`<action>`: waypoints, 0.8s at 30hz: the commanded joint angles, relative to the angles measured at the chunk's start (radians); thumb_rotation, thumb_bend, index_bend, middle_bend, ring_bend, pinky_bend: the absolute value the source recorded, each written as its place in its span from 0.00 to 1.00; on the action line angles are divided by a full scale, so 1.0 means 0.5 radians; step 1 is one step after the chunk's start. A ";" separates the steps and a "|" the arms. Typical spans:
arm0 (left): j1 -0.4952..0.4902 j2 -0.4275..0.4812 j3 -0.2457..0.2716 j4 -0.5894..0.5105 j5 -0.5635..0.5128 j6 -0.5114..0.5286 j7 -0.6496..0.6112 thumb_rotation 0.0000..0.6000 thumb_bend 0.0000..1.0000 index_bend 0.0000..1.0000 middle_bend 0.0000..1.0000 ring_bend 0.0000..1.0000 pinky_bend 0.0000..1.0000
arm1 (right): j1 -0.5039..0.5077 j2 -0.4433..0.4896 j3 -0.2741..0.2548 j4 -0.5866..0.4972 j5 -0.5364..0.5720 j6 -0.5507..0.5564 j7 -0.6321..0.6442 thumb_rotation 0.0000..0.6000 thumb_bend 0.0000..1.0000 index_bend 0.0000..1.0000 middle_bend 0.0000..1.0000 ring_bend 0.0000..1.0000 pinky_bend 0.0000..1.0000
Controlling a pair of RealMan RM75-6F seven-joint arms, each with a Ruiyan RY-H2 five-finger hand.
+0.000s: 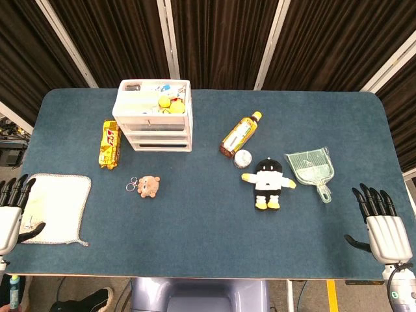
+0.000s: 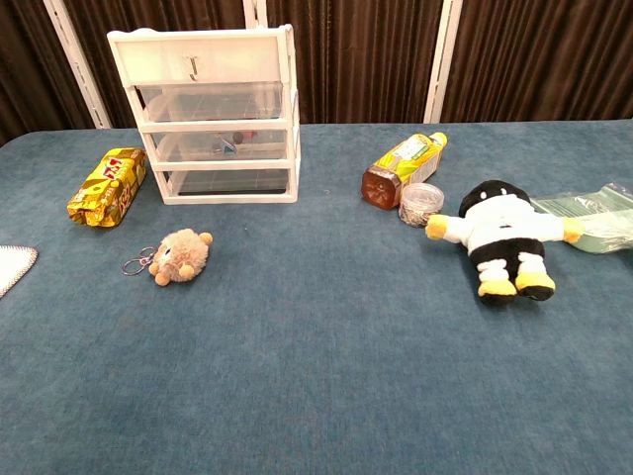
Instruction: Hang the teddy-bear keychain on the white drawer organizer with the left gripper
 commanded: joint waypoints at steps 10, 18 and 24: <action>0.002 0.005 0.003 -0.007 -0.007 -0.004 -0.007 1.00 0.15 0.00 0.00 0.00 0.00 | 0.001 0.004 -0.004 -0.016 0.016 -0.020 -0.002 1.00 0.04 0.00 0.00 0.00 0.00; -0.020 0.028 0.016 -0.031 0.023 -0.043 -0.038 1.00 0.15 0.00 0.00 0.00 0.00 | 0.006 -0.003 -0.001 -0.017 0.017 -0.023 -0.008 1.00 0.04 0.00 0.00 0.00 0.00; -0.043 0.055 0.024 -0.065 0.040 -0.080 -0.042 1.00 0.15 0.01 0.00 0.00 0.00 | -0.002 0.015 -0.008 -0.030 0.029 -0.029 -0.004 1.00 0.04 0.00 0.00 0.00 0.00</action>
